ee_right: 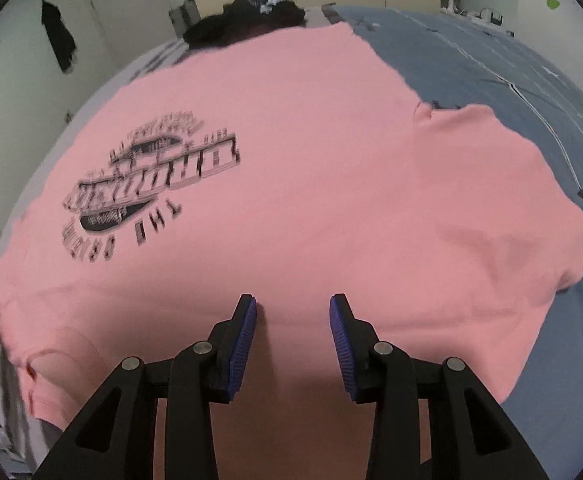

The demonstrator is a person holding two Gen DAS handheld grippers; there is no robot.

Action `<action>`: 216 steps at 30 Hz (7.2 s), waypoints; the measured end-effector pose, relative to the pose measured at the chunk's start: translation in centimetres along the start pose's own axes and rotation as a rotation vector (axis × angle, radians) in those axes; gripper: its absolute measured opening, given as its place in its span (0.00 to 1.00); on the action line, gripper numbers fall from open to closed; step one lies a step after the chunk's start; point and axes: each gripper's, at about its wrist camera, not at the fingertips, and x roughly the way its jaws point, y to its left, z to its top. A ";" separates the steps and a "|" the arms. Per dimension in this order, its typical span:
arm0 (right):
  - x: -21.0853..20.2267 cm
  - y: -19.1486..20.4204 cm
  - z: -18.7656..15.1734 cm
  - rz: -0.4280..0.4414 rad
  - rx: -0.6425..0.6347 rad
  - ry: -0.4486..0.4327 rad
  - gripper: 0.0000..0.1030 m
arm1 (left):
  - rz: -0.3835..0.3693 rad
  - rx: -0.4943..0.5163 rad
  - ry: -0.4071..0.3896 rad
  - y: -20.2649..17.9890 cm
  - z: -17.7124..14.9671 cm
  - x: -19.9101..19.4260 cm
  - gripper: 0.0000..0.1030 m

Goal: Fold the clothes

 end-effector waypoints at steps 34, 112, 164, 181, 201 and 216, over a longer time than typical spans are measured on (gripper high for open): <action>-2.2 -2.5 -1.7 -0.118 0.104 0.017 0.42 | -0.065 -0.007 0.045 0.7 -1.4 -4.2 0.16; 2.9 50.5 4.2 0.407 -0.218 0.031 0.04 | -0.006 -0.336 -0.037 32.3 -0.9 -6.7 0.23; 0.2 24.6 -5.6 0.226 -0.150 0.184 0.45 | -0.036 -0.062 0.041 22.0 5.5 4.4 0.03; -3.8 17.7 -4.9 0.145 -0.098 0.145 0.45 | 0.076 0.010 -0.108 15.0 4.5 -2.3 0.05; -1.6 18.4 -7.2 0.184 -0.066 0.266 0.25 | 0.181 -0.014 0.009 20.6 5.6 4.2 0.05; -0.3 24.8 6.1 0.143 -0.092 -0.026 0.25 | -0.082 0.188 0.052 13.8 7.7 8.8 0.08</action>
